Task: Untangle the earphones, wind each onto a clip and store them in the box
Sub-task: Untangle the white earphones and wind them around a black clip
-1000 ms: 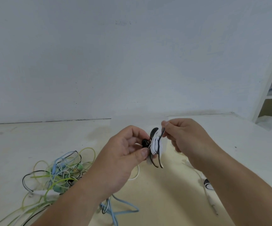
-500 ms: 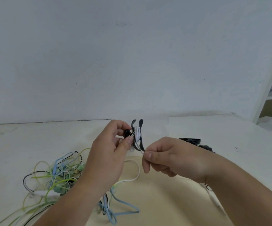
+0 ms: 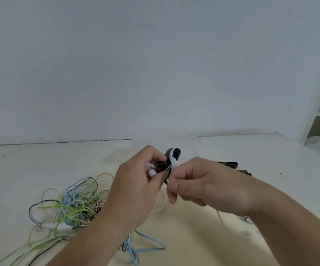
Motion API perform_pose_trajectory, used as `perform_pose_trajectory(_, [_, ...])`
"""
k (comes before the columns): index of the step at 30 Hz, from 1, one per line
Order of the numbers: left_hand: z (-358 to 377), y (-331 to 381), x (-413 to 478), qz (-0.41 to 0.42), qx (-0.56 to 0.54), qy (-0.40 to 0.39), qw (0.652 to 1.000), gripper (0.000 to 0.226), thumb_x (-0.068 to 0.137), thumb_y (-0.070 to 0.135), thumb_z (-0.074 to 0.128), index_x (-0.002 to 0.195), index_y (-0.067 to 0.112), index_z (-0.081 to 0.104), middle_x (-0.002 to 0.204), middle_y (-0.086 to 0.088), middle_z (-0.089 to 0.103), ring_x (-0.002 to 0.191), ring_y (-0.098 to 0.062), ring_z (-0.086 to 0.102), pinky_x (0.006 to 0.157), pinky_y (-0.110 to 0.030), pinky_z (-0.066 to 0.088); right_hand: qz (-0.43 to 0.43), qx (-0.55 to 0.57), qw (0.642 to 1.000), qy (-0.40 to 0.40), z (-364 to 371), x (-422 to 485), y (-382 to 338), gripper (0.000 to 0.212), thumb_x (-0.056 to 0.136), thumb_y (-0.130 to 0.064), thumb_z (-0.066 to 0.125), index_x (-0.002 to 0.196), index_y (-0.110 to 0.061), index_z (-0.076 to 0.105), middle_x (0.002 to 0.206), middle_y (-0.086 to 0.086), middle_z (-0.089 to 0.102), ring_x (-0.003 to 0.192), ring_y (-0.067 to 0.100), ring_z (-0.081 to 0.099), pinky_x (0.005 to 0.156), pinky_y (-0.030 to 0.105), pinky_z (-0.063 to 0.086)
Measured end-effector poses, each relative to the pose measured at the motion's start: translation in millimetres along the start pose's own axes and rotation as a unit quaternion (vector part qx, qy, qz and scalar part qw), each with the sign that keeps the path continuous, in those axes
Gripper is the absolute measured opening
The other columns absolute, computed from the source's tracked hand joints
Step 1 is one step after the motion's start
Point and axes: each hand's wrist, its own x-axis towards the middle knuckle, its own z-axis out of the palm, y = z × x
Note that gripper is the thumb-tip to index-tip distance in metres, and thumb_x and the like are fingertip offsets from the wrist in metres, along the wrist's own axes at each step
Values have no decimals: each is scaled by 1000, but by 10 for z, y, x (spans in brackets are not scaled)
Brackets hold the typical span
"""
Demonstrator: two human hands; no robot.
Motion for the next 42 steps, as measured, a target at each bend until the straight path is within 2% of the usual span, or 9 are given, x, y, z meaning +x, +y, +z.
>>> perform_pose_trajectory(5, [-29,36,-13,-5,-26,-32,999,27,88,8,71,88,34,62,75,9,71,61,-3,58,59,-9,39,0,0,984,180,-152,-16,1,27,93,-25,62,69,-15,71,53,-7,38,55,19,29,55,34,24])
perform_pose_trajectory(9, [-36,31,-9,-6,-32,-80,996,26,91,9,68,93,35,63,78,8,70,72,-14,65,70,-24,49,-6,-4,959,282,-186,-15,10,28,91,-23,67,65,-15,67,49,-10,32,45,10,25,44,19,25])
perform_pose_trajectory(13, [-52,31,16,-13,-134,-126,983,29,90,-1,66,91,28,65,87,0,70,73,-16,64,75,-22,49,5,27,948,318,-225,-4,64,24,92,-26,67,73,-12,70,47,-9,33,44,10,26,41,17,24])
perform_pose_trajectory(19, [-13,52,35,-24,-263,-140,954,19,78,3,66,89,19,68,86,-4,71,74,-15,63,71,-23,53,65,60,963,254,-168,97,194,32,97,-25,59,73,-8,70,56,1,38,54,19,27,52,31,22])
perform_pose_trajectory(22, [2,56,43,-30,-280,-84,956,20,78,0,68,90,16,68,88,-13,71,75,-17,66,70,-23,54,94,61,978,173,-94,130,220,42,101,-25,52,61,-19,66,52,-8,41,51,15,27,49,29,21])
perform_pose_trajectory(25, [4,43,52,-42,-261,-27,964,21,88,-10,64,98,8,64,90,-12,72,77,-18,68,69,-21,55,96,59,989,93,-11,118,194,38,105,-27,47,75,-14,67,51,-9,39,49,13,27,48,26,21])
perform_pose_trajectory(28, [-22,43,73,-47,-226,11,973,19,90,-5,62,100,12,64,90,-4,74,80,-12,69,71,-19,54,58,72,995,47,48,107,146,36,106,-23,45,81,-9,67,54,-8,36,51,12,25,50,27,19])
perform_pose_trajectory(35, [-28,-4,83,-77,-206,57,974,18,94,-1,60,100,15,63,96,-7,70,83,-25,74,82,-40,60,32,72,996,28,18,88,109,36,105,-24,48,80,-11,69,57,-6,34,56,16,24,53,30,20])
perform_pose_trajectory(42, [-44,-13,96,-94,-184,51,977,19,93,-5,60,100,12,64,100,-12,68,78,-28,73,81,-40,62,28,17,996,82,-43,31,36,32,99,-26,57,72,-17,71,52,-11,39,51,13,31,53,26,26])
